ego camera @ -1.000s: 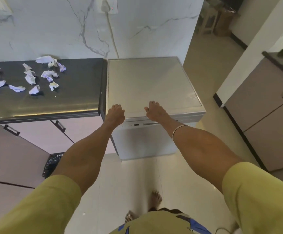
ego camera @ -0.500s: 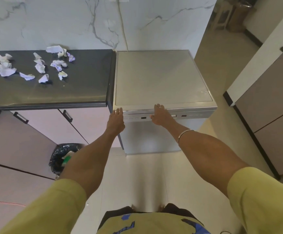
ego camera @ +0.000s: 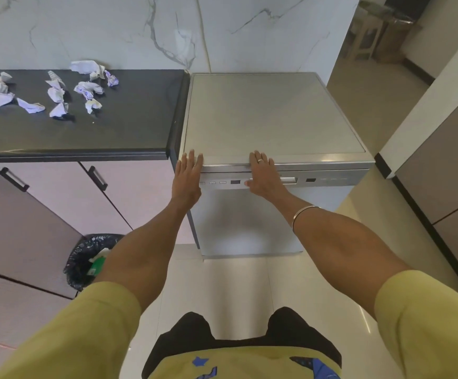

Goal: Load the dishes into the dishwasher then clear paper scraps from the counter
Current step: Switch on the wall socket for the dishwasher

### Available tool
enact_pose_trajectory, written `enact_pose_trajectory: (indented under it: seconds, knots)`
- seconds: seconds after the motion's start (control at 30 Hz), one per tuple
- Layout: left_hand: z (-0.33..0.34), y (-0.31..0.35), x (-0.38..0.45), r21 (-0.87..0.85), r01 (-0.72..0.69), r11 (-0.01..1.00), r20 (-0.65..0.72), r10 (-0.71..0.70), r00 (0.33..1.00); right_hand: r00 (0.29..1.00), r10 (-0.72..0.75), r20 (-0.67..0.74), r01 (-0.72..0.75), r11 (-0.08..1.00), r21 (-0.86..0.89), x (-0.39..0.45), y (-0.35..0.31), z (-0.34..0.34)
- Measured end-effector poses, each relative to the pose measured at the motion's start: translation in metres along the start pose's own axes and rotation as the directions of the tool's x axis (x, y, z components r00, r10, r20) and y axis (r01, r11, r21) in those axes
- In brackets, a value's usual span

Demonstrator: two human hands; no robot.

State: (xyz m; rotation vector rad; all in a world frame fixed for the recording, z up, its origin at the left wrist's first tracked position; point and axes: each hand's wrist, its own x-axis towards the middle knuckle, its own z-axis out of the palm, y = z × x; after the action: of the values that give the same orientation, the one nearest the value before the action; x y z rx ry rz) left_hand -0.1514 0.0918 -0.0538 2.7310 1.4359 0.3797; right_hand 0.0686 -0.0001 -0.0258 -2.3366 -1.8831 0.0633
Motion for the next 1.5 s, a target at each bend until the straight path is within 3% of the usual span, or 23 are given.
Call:
enact_pose_trajectory:
  seconds: [0.17, 0.63, 0.73, 0.97, 1.1, 1.23, 1.5]
  knots:
    - [0.007, -0.005, 0.011, 0.073, 0.042, 0.996, -0.06, -0.038, 0.997, 0.994, -0.003, -0.109, 0.003, 1.0, -0.006, -0.002, 0.002, 0.017]
    - [0.018, -0.003, 0.01, -0.006, 0.087, 0.996, -0.176, -0.087, 0.981, 0.963, -0.025, -0.267, 0.017, 0.999, -0.03, -0.005, 0.008, 0.039]
    - [0.022, -0.002, 0.009, 0.005, 0.097, 0.995, -0.185, -0.094, 0.978, 0.977, -0.02, -0.211, 0.013, 0.999, -0.033, -0.006, 0.007, 0.033]
    - [0.006, 0.004, -0.003, 0.115, 0.087, 0.99, -0.048, -0.082, 0.995, 0.998, -0.017, -0.064, 0.022, 0.997, 0.074, -0.008, 0.012, 0.005]
    - [-0.003, 0.004, -0.015, 0.076, 0.023, 0.997, -0.012, -0.022, 1.0, 0.998, 0.026, -0.059, -0.023, 0.998, 0.059, -0.019, 0.015, -0.005]
    - [-0.015, 0.004, -0.021, -0.006, 0.062, 0.998, 0.036, -0.062, 0.997, 0.998, 0.044, -0.039, -0.041, 0.997, 0.058, -0.024, 0.016, -0.023]
    - [-0.084, 0.033, -0.035, -0.112, 0.124, 0.986, 0.21, -0.099, 0.973, 0.972, 0.148, 0.18, -0.152, 0.988, 0.007, -0.052, 0.004, -0.089]
